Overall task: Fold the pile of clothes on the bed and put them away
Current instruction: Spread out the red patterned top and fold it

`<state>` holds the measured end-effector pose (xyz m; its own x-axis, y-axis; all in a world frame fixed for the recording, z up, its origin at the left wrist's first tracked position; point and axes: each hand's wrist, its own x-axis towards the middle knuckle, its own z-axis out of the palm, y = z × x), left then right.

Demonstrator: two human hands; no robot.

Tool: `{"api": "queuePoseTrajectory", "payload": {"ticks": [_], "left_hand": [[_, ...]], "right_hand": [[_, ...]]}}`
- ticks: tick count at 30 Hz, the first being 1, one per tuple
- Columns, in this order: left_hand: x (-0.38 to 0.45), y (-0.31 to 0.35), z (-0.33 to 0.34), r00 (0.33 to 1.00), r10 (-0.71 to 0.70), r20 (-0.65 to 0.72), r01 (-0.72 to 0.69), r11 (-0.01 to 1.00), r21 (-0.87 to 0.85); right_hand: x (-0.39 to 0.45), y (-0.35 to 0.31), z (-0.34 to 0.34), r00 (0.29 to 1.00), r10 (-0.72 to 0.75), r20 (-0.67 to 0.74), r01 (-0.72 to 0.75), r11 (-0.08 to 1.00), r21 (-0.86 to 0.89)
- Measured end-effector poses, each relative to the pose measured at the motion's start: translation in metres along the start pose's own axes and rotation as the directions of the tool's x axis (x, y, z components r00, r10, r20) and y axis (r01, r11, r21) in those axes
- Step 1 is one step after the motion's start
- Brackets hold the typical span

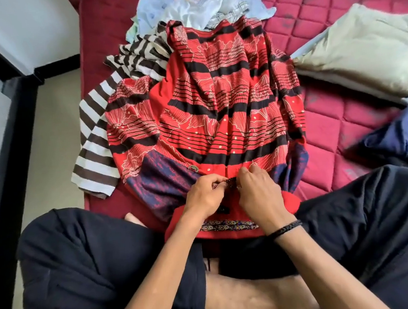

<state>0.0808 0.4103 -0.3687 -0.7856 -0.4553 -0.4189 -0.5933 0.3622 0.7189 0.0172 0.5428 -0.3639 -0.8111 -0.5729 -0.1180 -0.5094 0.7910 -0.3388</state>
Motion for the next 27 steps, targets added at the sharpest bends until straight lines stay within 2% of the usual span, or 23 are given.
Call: {"api": "queuePoseTrajectory", "payload": {"ticks": [3, 6, 9, 14, 19, 24, 27], "left_hand": [[0.007, -0.002, 0.012, 0.998, -0.046, -0.042, 0.038, 0.983, -0.178], [-0.005, 0.000, 0.023, 0.994, -0.028, -0.105, 0.007, 0.980, -0.199], [-0.014, -0.005, 0.026, 0.987, 0.037, -0.159, -0.064, 0.983, -0.173], [-0.014, -0.009, 0.018, 0.978, 0.077, -0.193, -0.133, 0.945, -0.297], [-0.015, -0.011, 0.018, 0.974, 0.095, -0.204, -0.161, 0.927, -0.338], [-0.017, -0.009, 0.009, 0.987, 0.087, -0.133, -0.133, 0.908, -0.398], [-0.015, -0.009, 0.012, 0.990, 0.053, -0.134, -0.104, 0.908, -0.407]], "right_hand": [[-0.001, 0.010, -0.002, 0.998, -0.025, -0.064, 0.040, 0.972, 0.234], [-0.004, 0.016, -0.009, 0.995, 0.012, -0.098, 0.029, 0.917, 0.399], [-0.003, 0.017, -0.014, 0.995, 0.099, -0.021, -0.073, 0.843, 0.534], [0.005, 0.018, -0.011, 0.976, 0.198, 0.093, -0.204, 0.674, 0.710], [0.007, 0.020, -0.005, 0.959, 0.218, 0.178, -0.273, 0.560, 0.782], [0.004, 0.022, -0.004, 0.960, 0.219, 0.173, -0.264, 0.515, 0.815], [0.003, 0.022, 0.000, 0.962, 0.215, 0.167, -0.260, 0.544, 0.798]]}}
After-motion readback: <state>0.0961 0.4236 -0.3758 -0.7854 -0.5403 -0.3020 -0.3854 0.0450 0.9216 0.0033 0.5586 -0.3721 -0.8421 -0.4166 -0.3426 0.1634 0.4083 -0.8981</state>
